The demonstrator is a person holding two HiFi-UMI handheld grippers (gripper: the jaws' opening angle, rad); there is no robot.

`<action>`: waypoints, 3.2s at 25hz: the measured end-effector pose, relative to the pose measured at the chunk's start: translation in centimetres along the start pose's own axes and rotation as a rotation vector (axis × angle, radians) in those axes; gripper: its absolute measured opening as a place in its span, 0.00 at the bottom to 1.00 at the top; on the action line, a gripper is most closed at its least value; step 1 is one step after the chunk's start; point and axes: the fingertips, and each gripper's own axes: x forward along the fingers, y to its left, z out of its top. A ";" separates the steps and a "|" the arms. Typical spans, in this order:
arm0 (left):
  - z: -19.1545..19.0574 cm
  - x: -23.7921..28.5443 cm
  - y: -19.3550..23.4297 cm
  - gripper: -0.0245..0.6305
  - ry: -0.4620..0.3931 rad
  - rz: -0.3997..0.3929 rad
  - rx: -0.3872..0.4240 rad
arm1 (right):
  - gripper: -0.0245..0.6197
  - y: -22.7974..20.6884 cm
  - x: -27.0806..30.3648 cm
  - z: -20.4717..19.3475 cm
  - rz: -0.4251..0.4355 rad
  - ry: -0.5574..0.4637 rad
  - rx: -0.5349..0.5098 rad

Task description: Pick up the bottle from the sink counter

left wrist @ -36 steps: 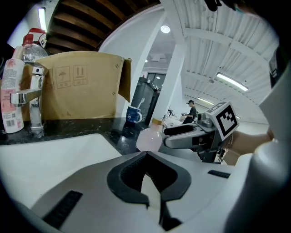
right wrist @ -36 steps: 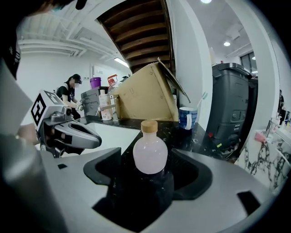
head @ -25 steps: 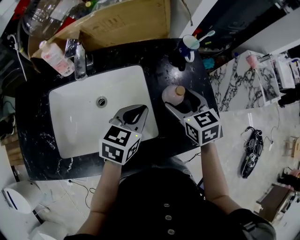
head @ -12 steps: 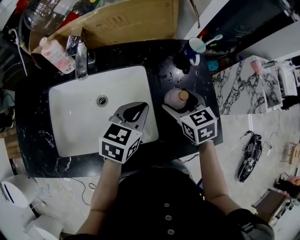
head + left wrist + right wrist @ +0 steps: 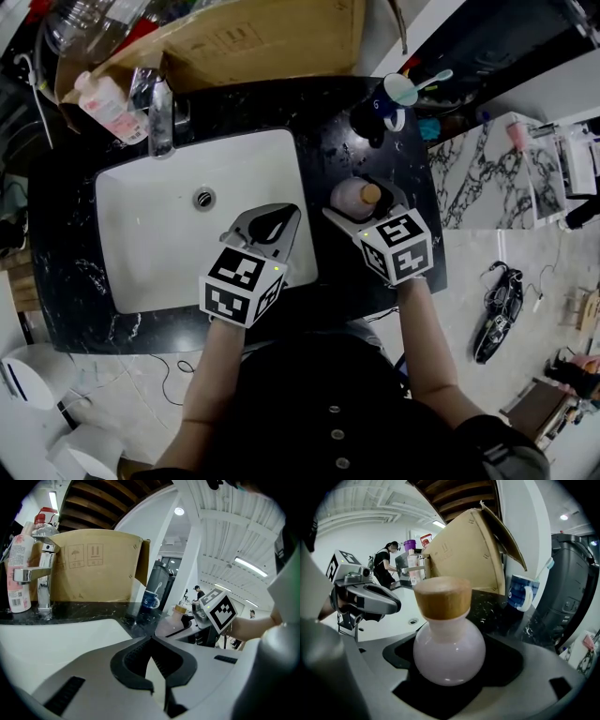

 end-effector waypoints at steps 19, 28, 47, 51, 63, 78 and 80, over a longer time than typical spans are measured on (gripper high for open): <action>-0.4 1.0 -0.5 0.06 0.021 -0.035 0.010 | 0.67 -0.1 0.4 -0.1 -0.023 0.003 -0.023; -0.3 0.8 -1.2 0.06 0.021 -0.055 0.036 | 0.67 -0.2 0.3 -0.2 -0.034 0.006 -0.018; 2.8 -1.2 -3.0 0.06 -0.037 -0.080 0.128 | 0.67 2.7 -3.5 2.3 -0.027 -0.156 0.034; 4.1 -1.9 -3.0 0.06 -0.058 -0.068 0.171 | 0.67 3.1 -4.7 3.3 -0.040 -0.202 0.025; 9.0 -3.9 -4.1 0.06 -0.154 -0.051 0.273 | 0.67 4.1 -9.9 8.9 -0.066 -0.386 -0.008; 13.5 -5.7 -6.4 0.06 -0.246 -0.081 0.343 | 0.67 4.0 -15.8 14.0 -0.109 -0.560 -0.044; 13.5 -5.8 -6.7 0.06 -0.246 -0.088 0.343 | 0.67 4.2 -16.3 14.0 -0.107 -0.580 -0.032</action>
